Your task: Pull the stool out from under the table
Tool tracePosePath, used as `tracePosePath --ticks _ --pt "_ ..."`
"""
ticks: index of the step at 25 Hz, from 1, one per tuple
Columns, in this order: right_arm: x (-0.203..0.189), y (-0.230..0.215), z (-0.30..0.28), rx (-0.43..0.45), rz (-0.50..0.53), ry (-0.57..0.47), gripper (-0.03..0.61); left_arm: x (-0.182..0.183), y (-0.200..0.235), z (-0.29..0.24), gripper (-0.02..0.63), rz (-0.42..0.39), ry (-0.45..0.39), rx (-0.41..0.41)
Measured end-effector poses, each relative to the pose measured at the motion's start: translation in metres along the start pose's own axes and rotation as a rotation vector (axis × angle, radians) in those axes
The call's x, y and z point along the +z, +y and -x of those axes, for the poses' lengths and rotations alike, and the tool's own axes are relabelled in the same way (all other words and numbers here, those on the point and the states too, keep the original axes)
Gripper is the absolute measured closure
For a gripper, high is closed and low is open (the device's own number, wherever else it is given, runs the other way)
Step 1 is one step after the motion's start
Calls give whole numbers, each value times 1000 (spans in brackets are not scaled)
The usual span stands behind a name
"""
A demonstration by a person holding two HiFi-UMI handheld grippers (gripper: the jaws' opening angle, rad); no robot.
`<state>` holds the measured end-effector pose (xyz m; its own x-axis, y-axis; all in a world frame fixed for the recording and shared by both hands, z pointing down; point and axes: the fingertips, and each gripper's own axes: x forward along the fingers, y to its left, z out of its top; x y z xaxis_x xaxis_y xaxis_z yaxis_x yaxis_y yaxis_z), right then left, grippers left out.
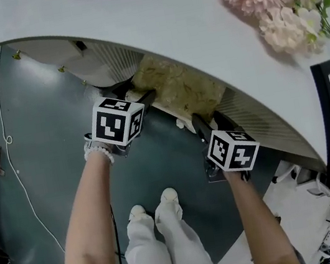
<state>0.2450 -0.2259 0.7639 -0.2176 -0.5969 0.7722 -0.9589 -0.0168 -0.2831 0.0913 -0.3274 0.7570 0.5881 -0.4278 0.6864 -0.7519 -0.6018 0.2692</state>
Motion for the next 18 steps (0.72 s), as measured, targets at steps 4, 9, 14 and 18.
tracePosePath --ticks 4,9,14,18 --pt "0 -1 1 -7 3 -1 296 -1 0 0 321 -14 14 14" --pt "-4 1 2 -9 13 18 299 -6 -2 4 331 -21 18 19" --pt "-13 5 7 -16 17 17 301 -16 -4 14 337 -17 6 17" --pt "-20 9 11 -25 13 24 304 -23 -6 20 337 -15 17 18"
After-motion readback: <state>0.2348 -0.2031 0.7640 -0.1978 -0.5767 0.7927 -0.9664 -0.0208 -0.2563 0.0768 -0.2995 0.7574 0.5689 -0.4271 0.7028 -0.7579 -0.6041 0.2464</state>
